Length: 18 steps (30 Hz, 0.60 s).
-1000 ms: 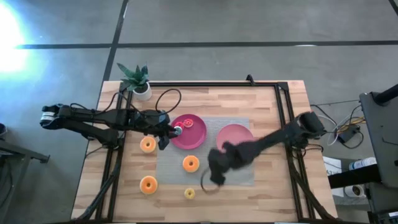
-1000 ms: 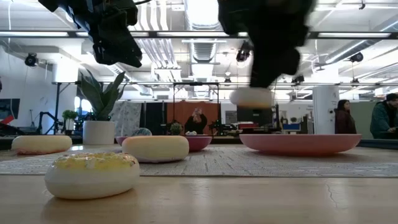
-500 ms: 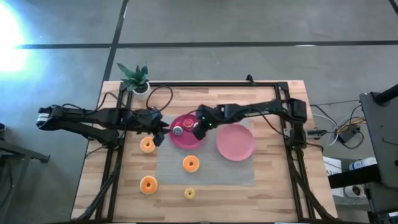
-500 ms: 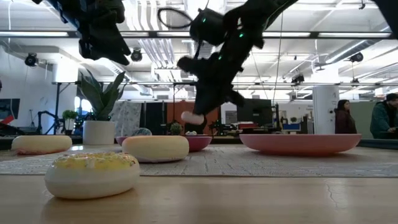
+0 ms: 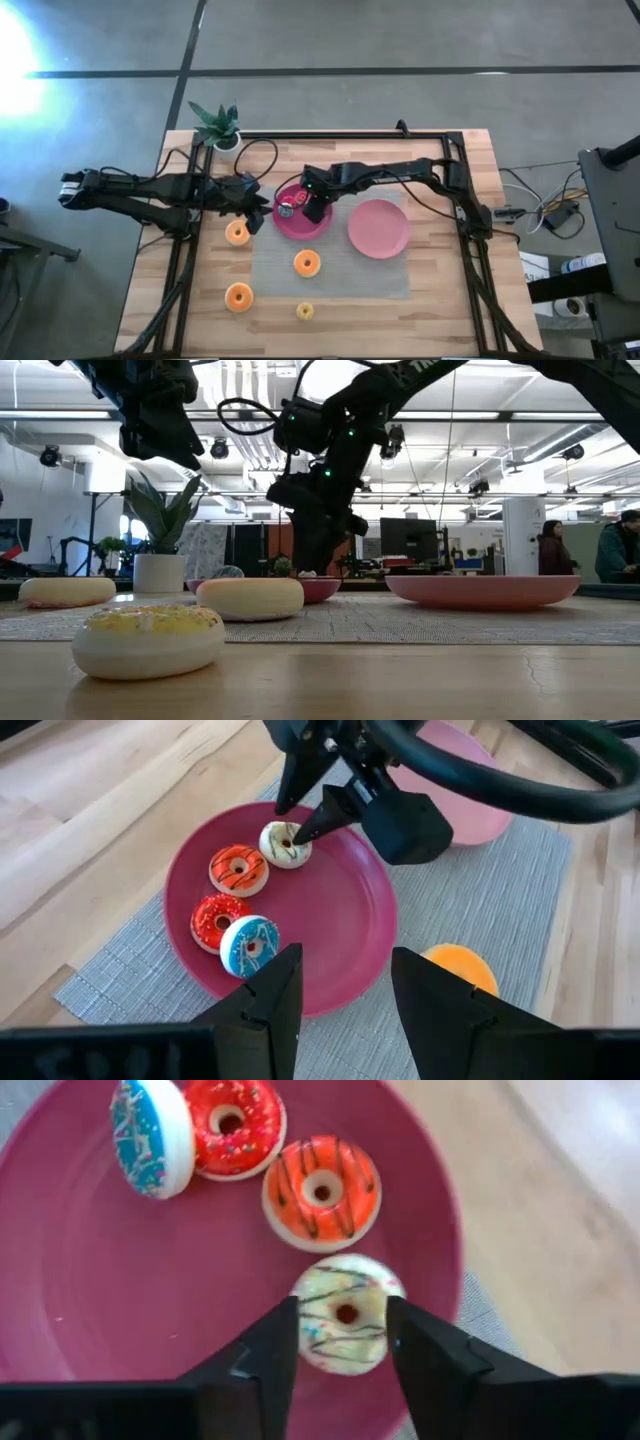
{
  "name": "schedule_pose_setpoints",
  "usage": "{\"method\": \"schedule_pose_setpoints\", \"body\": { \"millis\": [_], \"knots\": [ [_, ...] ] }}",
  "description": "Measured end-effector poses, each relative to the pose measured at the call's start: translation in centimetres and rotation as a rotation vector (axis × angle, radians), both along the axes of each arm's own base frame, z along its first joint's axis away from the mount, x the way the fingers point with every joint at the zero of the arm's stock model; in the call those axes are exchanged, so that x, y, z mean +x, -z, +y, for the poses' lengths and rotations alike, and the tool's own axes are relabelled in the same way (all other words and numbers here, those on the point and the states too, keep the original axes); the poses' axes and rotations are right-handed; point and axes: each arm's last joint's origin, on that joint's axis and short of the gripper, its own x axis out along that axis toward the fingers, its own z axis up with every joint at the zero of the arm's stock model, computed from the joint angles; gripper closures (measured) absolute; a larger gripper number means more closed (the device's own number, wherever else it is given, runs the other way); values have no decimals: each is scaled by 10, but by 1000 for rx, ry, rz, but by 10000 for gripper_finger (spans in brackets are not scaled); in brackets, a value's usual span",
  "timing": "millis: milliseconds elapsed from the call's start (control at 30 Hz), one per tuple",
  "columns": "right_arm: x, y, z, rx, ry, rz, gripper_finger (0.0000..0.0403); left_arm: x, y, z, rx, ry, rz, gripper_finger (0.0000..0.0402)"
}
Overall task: Pick & Place donuts
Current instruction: Put the small white donut on the pink plate, then put the small yellow donut on the pink plate
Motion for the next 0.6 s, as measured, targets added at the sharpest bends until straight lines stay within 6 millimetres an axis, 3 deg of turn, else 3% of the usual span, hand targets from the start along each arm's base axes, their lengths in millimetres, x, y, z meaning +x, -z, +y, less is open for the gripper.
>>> {"method": "schedule_pose_setpoints", "body": {
  "millis": [100,300,500,600],
  "knots": [
    [-2,-11,5,-86,-48,4,229,0,1,0,5,3,4,274],
    [-22,-55,27,-211,-163,-50,208,-5,15,-2,9,44,92,274],
    [-46,-67,82,-183,-402,-69,213,-7,32,-18,47,262,159,274],
    [-53,-61,109,-131,-395,-61,219,-5,37,-26,59,337,159,274]
  ]
}}
